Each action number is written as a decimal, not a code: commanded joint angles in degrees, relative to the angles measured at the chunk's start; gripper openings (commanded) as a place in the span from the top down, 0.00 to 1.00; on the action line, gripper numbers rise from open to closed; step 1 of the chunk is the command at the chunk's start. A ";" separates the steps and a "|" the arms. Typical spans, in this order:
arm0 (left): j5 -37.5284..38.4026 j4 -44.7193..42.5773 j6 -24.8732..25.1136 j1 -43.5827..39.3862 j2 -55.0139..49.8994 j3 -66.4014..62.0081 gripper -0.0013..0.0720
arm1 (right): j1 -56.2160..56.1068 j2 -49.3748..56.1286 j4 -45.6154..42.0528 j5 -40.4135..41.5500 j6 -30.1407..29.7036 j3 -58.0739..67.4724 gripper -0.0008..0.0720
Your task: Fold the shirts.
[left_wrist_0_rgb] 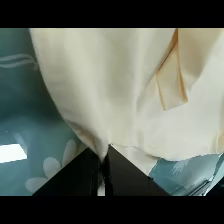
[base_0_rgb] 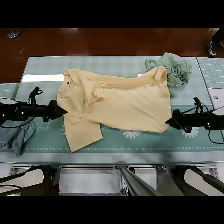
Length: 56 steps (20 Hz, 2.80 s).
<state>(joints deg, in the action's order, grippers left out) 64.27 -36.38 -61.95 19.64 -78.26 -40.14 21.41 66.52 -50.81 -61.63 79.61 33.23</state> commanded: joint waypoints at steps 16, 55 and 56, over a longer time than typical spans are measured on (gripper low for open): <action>11.23 -25.11 -18.36 3.21 25.51 -79.21 0.94 | -5.51 -14.47 -19.80 -16.06 8.59 85.13 0.97; -26.75 -33.75 -42.88 -16.09 -16.39 -41.46 0.94 | -11.28 46.25 0.85 -1.90 5.70 74.20 0.96; -24.06 -33.44 -42.60 -16.06 -16.85 -42.25 0.94 | -11.28 46.64 0.85 -3.69 5.68 74.55 0.97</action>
<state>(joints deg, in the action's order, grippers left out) 37.45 -74.19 -103.94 3.57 -90.72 -78.87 10.87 107.59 -50.57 -61.84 82.59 102.32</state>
